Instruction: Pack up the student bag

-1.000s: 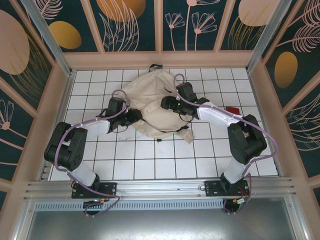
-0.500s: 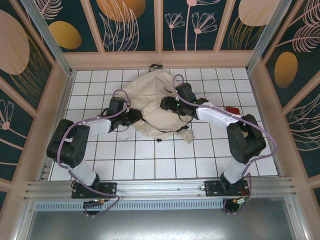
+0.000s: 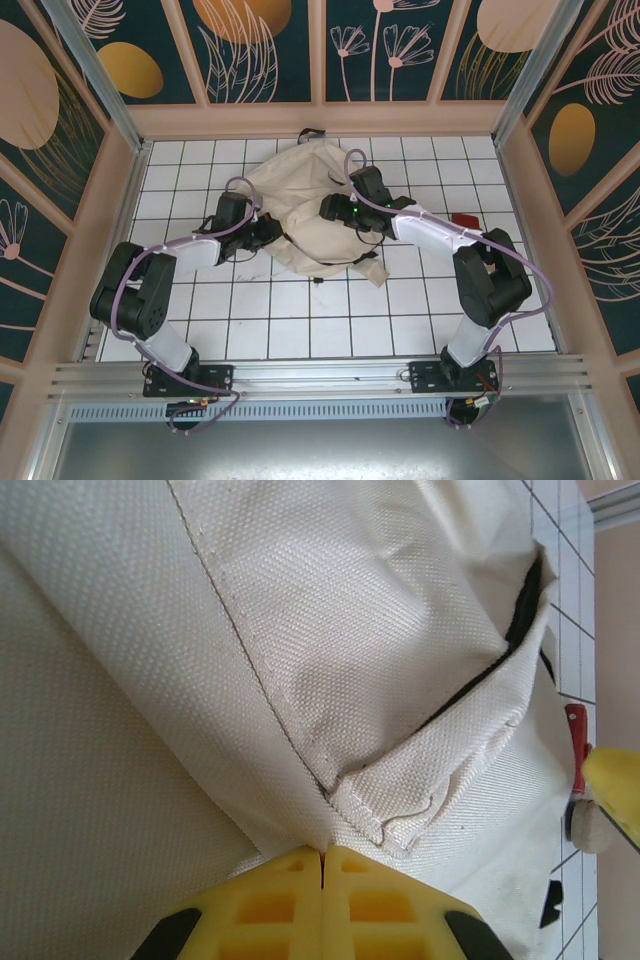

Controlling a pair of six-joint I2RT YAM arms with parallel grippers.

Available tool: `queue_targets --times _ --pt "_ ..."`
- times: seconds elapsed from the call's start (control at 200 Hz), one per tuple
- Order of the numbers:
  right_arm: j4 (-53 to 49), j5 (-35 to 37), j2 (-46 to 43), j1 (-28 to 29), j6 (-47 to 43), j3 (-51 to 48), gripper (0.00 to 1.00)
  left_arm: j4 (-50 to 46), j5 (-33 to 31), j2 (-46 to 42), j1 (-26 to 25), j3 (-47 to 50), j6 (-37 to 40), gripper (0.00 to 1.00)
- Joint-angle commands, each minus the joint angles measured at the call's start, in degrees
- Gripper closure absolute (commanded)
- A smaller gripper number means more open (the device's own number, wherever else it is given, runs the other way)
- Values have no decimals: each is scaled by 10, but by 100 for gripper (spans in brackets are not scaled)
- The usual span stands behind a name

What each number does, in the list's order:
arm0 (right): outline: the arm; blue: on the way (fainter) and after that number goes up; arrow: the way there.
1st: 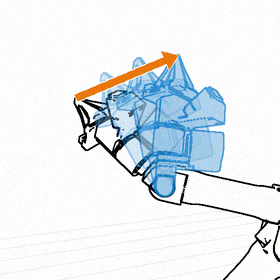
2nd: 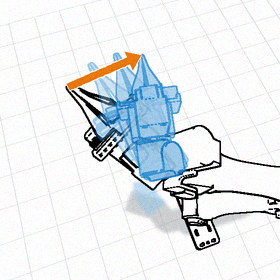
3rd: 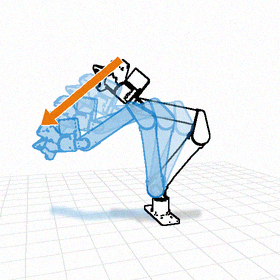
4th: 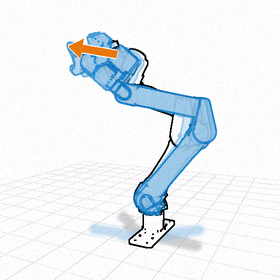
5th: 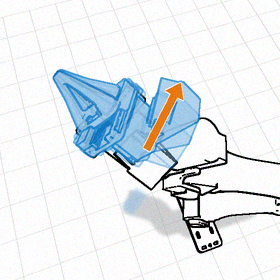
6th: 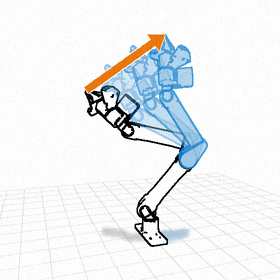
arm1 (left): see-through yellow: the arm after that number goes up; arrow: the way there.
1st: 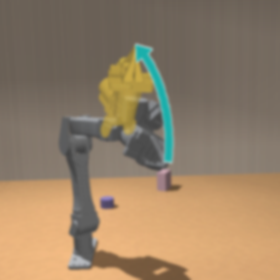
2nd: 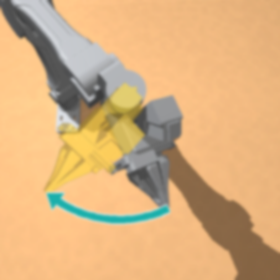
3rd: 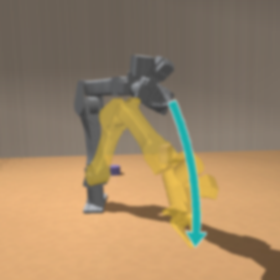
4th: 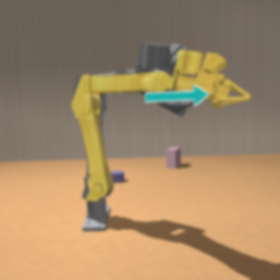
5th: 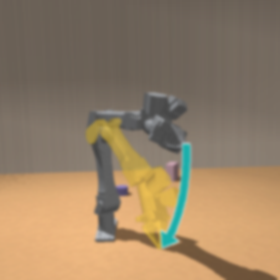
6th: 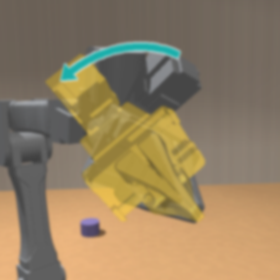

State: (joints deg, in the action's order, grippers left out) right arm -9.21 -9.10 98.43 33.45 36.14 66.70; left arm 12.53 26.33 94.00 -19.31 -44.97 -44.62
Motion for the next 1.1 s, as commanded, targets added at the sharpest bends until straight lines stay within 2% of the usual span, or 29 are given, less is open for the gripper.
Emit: queue_targets --times 0.0,0.155,0.395,0.465,0.59,0.705,0.98,1.095 --pt "5 0 -13 19 -31 8 27 1 -3 -45 -1 9 14 100" --pt "20 5 -34 50 -116 1 29 -28 -11 -93 -1 6 27 100" --pt "62 -50 -35 76 -182 2 30 -50 -16 -121 -1 8 34 100" --pt "67 -63 -20 85 -212 11 33 -52 -12 -128 -1 2 38 100" --pt "92 -86 -2 102 -265 18 48 -61 -10 -142 -1 -9 46 100" --pt "143 -107 -1 108 -278 1 55 -69 -7 -145 -1 -17 49 100" --pt "210 -128 36 108 -302 -20 66 -74 -3 -144 -1 -24 48 100" --pt "232 -168 52 107 -295 -23 66 -79 -3 -145 -1 -28 49 100"
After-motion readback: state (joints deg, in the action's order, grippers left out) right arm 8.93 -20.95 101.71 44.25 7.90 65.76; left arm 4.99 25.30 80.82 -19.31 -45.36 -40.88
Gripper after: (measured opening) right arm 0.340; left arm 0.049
